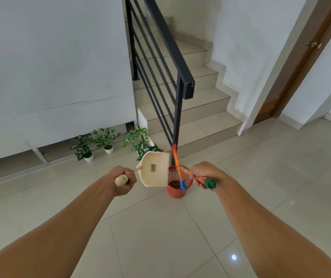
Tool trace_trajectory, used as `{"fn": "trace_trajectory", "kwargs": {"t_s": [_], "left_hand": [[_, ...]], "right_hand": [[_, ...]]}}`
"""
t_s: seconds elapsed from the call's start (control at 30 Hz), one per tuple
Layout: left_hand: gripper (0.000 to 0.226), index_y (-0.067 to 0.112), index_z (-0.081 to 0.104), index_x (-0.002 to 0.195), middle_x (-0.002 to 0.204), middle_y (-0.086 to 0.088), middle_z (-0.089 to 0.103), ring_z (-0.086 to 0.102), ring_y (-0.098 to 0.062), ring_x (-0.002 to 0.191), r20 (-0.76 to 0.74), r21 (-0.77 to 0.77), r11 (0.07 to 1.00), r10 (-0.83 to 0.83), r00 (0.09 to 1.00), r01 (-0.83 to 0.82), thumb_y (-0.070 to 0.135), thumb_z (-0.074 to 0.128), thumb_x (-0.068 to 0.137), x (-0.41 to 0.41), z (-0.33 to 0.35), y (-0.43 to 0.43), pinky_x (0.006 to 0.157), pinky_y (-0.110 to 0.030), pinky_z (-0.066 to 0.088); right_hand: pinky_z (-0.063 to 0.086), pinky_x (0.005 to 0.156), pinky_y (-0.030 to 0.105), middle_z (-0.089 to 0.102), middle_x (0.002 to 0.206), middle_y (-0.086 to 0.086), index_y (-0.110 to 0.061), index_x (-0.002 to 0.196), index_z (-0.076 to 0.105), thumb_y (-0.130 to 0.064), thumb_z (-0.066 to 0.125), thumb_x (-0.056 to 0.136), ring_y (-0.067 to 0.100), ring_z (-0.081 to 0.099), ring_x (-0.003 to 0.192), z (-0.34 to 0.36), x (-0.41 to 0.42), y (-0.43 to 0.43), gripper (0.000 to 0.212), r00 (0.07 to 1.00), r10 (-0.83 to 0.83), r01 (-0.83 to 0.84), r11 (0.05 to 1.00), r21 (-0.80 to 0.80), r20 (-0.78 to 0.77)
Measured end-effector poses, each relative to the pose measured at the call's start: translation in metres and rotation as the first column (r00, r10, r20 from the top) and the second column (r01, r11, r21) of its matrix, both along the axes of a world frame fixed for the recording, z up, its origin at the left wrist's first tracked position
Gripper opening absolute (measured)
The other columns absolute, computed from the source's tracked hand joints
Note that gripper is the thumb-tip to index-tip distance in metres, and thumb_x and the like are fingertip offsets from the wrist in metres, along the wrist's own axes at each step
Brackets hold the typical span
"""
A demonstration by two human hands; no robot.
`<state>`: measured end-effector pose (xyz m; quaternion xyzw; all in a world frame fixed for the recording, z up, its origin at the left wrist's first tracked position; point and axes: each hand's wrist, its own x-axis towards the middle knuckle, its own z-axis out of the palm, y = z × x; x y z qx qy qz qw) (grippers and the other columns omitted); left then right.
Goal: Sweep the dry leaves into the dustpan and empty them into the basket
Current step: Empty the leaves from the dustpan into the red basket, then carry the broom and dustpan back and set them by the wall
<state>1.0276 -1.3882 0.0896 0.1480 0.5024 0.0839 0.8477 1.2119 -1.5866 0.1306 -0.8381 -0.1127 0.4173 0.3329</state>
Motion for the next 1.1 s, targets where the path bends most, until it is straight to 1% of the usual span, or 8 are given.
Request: {"fn": "trace_trajectory", "kwargs": {"t_s": [0.13,0.23,0.33,0.4,0.6,0.8,1.0,1.1], "left_hand": [[0.006,0.004,0.047,0.098,0.051,-0.003,0.04,0.037,-0.007,0.028,0.004,-0.015,0.999,0.03,1.0,-0.03,-0.001,0.045,0.101,-0.058,-0.004,0.02,0.028,-0.014,0.037],[0.006,0.003,0.048,0.101,0.053,-0.003,0.041,0.038,-0.008,0.029,-0.013,-0.026,0.998,0.06,0.998,-0.06,-0.002,0.046,0.1,-0.112,-0.01,0.039,0.028,-0.014,0.038],[0.008,0.003,0.049,0.101,0.053,-0.005,0.043,0.039,-0.008,0.029,-0.03,-0.044,0.993,0.104,0.994,-0.105,-0.004,0.048,0.098,-0.168,-0.018,0.059,0.029,-0.014,0.039],[0.009,0.003,0.049,0.1,0.052,-0.005,0.044,0.039,-0.009,0.029,-0.041,-0.048,0.989,0.139,0.989,-0.141,-0.005,0.049,0.097,-0.209,-0.025,0.073,0.029,-0.014,0.039],[0.013,0.004,0.049,0.089,0.052,-0.004,0.043,0.037,-0.01,0.028,-0.088,-0.072,0.954,0.286,0.954,-0.292,-0.007,0.049,0.096,-0.328,-0.043,0.114,0.029,-0.013,0.038],[0.012,0.003,0.049,0.089,0.048,-0.007,0.044,0.037,-0.01,0.027,-0.154,-0.09,0.878,0.454,0.878,-0.47,-0.006,0.047,0.097,-0.422,-0.068,0.16,0.031,-0.013,0.039],[0.012,0.003,0.048,0.089,0.047,-0.006,0.042,0.036,-0.011,0.026,-0.177,-0.104,0.757,0.624,0.761,-0.645,-0.007,0.047,0.096,-0.515,-0.088,0.22,0.028,-0.013,0.037],[0.012,0.004,0.047,0.089,0.047,-0.005,0.042,0.037,-0.01,0.026,-0.175,-0.098,0.691,0.696,0.696,-0.716,-0.006,0.047,0.098,-0.554,-0.086,0.251,0.028,-0.013,0.037]], "right_hand": [[0.033,0.03,0.014,0.054,0.072,0.013,0.002,0.085,0.055,0.009,0.043,0.083,0.008,0.046,0.034,0.0,-0.051,0.03,0.014,0.999,-0.038,0.039,0.998,0.042,-0.028],[0.033,0.033,0.015,0.056,0.07,0.012,0.0,0.083,0.055,0.006,0.045,0.08,0.012,0.048,0.044,-0.009,-0.098,0.059,0.013,0.998,-0.059,0.06,0.998,0.012,-0.026],[0.036,0.04,0.021,0.071,0.088,0.014,-0.007,0.088,0.057,0.0,0.046,0.071,0.014,0.052,0.048,-0.022,-0.144,0.087,0.022,0.998,-0.051,0.05,0.998,-0.027,-0.03],[0.034,0.038,0.018,0.073,0.099,0.015,-0.008,0.084,0.056,0.001,0.042,0.073,0.014,0.049,0.046,-0.031,-0.178,0.109,0.02,0.999,-0.012,0.011,1.0,-0.021,-0.031],[0.03,0.037,0.018,0.048,0.061,0.008,-0.004,0.081,0.053,0.002,0.04,0.081,0.012,0.046,0.047,-0.054,-0.277,0.176,0.014,0.987,0.139,-0.145,0.986,-0.081,-0.085],[0.029,0.036,0.016,0.053,0.065,0.009,-0.003,0.078,0.055,0.002,0.041,0.08,0.01,0.044,0.043,-0.068,-0.356,0.252,0.015,0.93,0.323,-0.343,0.934,-0.101,-0.175],[0.027,0.033,0.012,0.044,0.055,0.005,-0.004,0.079,0.057,0.0,0.043,0.087,0.007,0.036,0.025,-0.09,-0.426,0.368,0.016,0.833,0.513,-0.545,0.827,-0.142,-0.209],[0.03,0.034,0.015,0.045,0.057,0.004,-0.003,0.081,0.058,-0.001,0.043,0.086,0.006,0.038,0.033,-0.1,-0.459,0.439,0.016,0.774,0.583,-0.625,0.765,-0.156,-0.246]]}}
